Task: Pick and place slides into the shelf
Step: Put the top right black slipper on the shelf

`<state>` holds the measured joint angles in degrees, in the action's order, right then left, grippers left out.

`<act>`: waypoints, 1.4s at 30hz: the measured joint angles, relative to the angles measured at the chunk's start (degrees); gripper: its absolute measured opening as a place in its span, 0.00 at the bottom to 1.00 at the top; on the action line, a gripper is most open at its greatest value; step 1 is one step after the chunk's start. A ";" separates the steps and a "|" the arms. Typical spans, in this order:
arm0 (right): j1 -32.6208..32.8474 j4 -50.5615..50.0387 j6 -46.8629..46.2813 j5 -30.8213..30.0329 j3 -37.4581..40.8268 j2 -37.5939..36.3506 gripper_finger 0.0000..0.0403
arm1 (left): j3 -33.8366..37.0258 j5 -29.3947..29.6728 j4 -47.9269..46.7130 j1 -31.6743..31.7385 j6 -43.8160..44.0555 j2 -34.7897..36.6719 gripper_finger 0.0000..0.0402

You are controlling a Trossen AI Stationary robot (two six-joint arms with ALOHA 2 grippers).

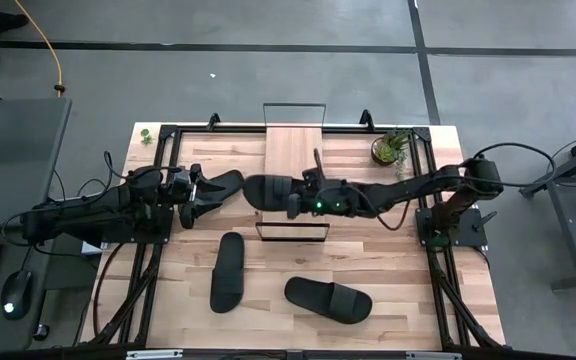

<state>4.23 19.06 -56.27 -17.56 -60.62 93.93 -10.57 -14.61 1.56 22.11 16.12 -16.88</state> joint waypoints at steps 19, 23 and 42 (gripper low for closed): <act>4.15 0.93 -5.20 -3.70 1.18 5.24 0.00 | 0.00 0.00 0.94 0.00 0.22 -0.02 0.62; 4.00 4.22 -5.71 -2.55 1.01 7.01 0.00 | 0.00 0.02 0.92 0.00 0.22 -0.02 0.62; -0.40 -1.18 -5.26 0.64 1.55 7.68 0.00 | 0.00 -0.20 0.66 0.00 0.24 -0.02 0.62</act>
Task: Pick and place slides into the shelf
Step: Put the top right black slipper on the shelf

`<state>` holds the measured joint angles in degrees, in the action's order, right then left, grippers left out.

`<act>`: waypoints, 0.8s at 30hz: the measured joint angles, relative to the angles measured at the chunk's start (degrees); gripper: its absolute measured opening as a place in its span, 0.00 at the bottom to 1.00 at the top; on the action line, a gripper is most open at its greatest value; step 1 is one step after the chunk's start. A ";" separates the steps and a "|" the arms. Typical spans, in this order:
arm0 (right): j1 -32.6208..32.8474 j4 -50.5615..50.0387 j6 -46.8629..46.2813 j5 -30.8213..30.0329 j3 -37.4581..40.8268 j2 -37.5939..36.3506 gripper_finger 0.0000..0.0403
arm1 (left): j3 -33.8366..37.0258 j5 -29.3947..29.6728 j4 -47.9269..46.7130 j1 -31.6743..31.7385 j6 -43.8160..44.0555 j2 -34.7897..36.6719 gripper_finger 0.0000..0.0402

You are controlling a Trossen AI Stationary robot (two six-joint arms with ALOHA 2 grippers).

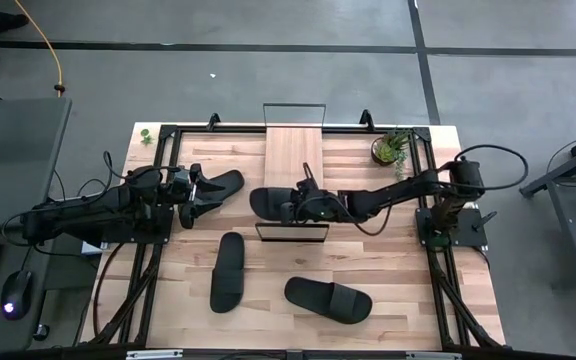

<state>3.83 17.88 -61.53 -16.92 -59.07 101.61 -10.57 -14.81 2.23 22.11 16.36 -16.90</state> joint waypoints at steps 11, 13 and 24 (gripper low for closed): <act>0.66 -2.34 -1.52 0.64 -0.24 -0.58 0.00 | 0.02 0.00 -1.02 0.00 0.46 0.02 0.62; 1.06 -2.56 -1.58 0.21 -0.24 -0.58 0.00 | 0.02 0.00 -1.21 0.00 0.52 0.00 0.62; 2.32 -4.98 -3.16 -0.55 -0.31 -0.58 0.00 | 0.02 0.00 -1.19 -0.01 0.50 0.02 0.62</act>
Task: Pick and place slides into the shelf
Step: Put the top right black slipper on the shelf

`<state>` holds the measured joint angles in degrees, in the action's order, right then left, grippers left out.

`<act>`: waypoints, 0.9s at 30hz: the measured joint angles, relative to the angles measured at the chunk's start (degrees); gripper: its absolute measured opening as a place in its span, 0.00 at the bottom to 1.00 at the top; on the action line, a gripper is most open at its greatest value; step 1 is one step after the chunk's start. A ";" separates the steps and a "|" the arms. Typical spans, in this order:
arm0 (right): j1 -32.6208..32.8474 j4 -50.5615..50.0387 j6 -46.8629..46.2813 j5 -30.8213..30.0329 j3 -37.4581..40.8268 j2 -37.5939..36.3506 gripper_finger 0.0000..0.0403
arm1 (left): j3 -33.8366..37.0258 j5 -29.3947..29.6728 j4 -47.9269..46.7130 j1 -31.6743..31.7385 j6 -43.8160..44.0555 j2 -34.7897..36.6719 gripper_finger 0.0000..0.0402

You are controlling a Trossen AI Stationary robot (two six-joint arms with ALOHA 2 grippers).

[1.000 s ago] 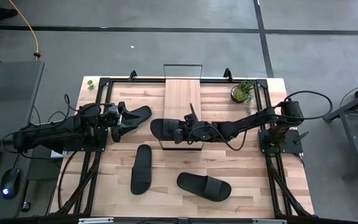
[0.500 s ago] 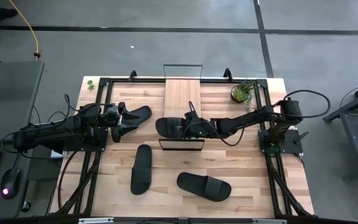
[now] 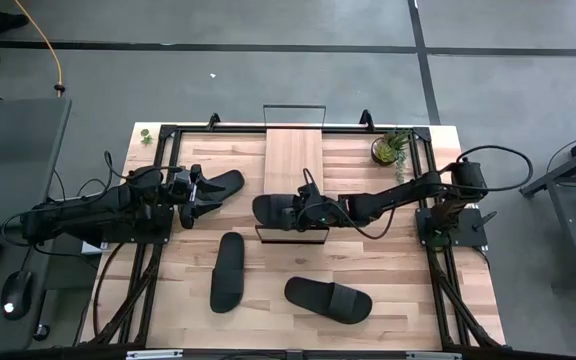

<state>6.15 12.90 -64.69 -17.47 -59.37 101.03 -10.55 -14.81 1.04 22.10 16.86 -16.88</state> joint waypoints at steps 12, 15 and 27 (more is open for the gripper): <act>-0.17 -0.56 -0.92 3.23 0.00 -0.09 0.12 | 0.00 0.00 0.02 0.01 -0.04 0.00 0.62; -0.17 -0.67 -0.82 3.20 -0.02 -0.09 0.21 | 0.00 0.00 0.02 -0.01 -0.04 0.00 0.62; -1.29 -2.63 1.70 6.22 -0.04 -0.15 0.46 | 0.00 0.02 0.03 0.00 -0.04 0.00 0.62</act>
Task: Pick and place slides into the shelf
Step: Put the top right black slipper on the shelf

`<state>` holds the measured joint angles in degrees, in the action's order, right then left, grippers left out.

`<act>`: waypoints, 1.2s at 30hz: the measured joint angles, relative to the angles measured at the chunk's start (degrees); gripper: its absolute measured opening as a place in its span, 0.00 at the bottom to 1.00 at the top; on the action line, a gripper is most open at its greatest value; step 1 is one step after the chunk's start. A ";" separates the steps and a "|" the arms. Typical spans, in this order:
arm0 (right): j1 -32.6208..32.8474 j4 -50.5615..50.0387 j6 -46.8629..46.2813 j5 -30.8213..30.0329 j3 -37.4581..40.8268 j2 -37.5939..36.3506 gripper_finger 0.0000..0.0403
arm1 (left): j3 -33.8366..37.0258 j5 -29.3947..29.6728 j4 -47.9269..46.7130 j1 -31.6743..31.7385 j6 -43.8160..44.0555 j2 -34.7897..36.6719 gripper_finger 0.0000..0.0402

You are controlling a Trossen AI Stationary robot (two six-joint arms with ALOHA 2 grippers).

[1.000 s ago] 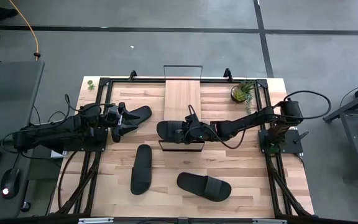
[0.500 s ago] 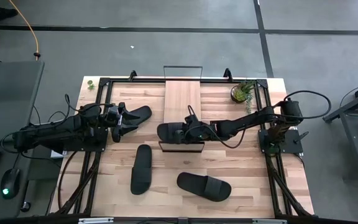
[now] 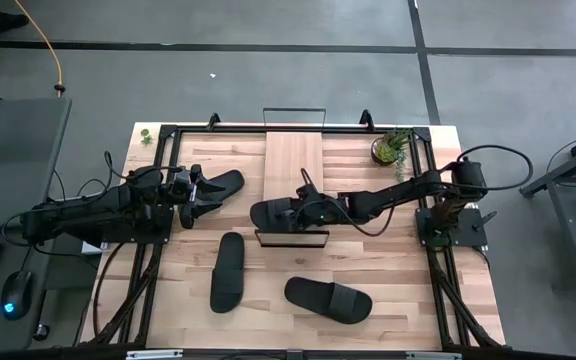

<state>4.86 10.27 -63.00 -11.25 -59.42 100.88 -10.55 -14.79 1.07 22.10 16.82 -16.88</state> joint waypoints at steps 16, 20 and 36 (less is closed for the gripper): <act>-1.37 -11.93 0.54 -1.21 -0.04 -4.56 0.47 | 0.00 0.00 -0.01 0.00 -0.02 -0.02 0.62; -1.85 -14.85 4.02 -7.88 -0.07 -8.24 0.47 | 0.00 0.00 -0.03 0.01 -0.02 -0.02 0.62; -8.64 -15.26 9.28 -8.48 -0.09 -5.20 0.47 | 0.00 1.86 -1.14 0.01 -0.04 -0.13 0.62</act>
<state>-3.78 -4.99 -53.71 -19.73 -59.51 95.68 -10.55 -12.92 -0.07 22.11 16.78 -17.02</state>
